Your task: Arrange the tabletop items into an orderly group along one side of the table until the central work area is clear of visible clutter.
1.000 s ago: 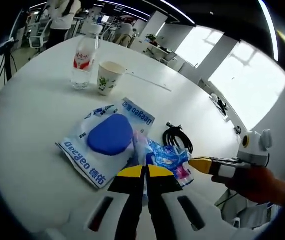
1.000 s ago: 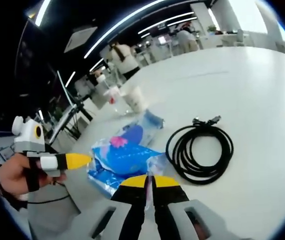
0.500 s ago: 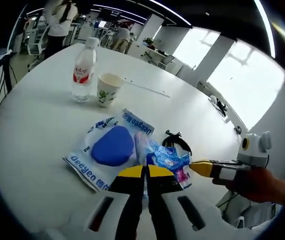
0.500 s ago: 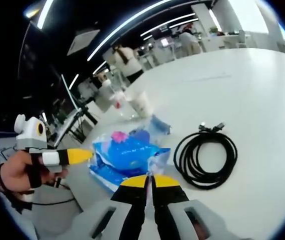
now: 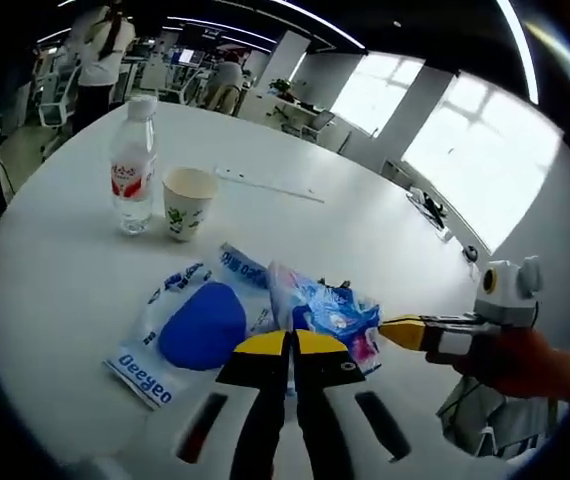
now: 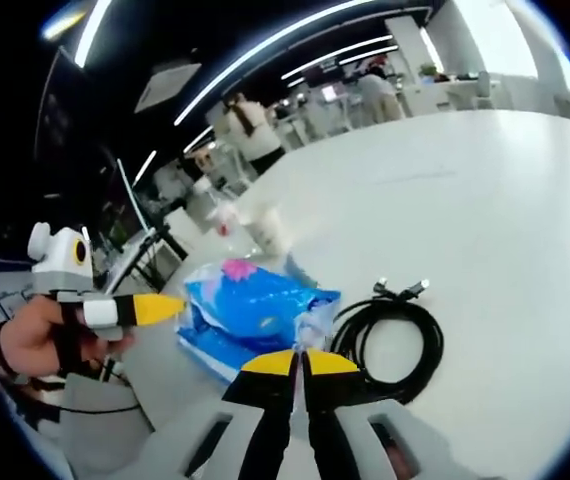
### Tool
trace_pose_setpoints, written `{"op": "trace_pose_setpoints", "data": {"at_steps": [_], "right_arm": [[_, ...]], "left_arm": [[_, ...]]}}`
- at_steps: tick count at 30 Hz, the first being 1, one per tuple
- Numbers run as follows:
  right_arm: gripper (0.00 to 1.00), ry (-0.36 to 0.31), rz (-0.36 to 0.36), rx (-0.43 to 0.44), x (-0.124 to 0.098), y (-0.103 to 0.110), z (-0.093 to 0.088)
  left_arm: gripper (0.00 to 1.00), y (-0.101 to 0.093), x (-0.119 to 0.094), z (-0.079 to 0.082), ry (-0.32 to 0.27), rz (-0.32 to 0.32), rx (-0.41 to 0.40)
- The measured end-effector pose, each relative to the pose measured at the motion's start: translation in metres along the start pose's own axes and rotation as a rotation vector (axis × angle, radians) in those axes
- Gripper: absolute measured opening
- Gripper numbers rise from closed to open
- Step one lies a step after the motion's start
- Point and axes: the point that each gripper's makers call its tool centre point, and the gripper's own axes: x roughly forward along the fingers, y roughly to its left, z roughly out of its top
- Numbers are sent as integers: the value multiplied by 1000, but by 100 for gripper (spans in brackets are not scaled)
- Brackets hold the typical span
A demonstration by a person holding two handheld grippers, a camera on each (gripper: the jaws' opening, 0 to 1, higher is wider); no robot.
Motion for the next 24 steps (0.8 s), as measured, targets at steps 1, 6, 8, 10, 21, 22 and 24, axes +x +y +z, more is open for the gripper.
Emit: {"op": "trace_pose_setpoints", "data": {"at_steps": [1,6,8,10,21,22,24], "right_arm": [[0,-1,-6,1,-1,-5,1],[0,-8,-31,5,-5,-23,9],[0,-10,-43,7,-7,-30,12],[0,-14,-57,10,-7,-41,16],[0,-34,-115,7,-5,-93,49],[0,-37,-119,8,-4,-97,52],[0,-42,-127,9,-3,-107,59]], "left_arm": [[0,-1,2,0,4,-3,4],[0,-10,20,1,30,-25,26],[0,-15,29,2,40,-37,33],[0,-20,39,5,47,-47,45],[0,-46,91,26,62,-88,89],[0,-48,96,27,63,-90,91],[0,-50,105,31,65,-91,97]]}}
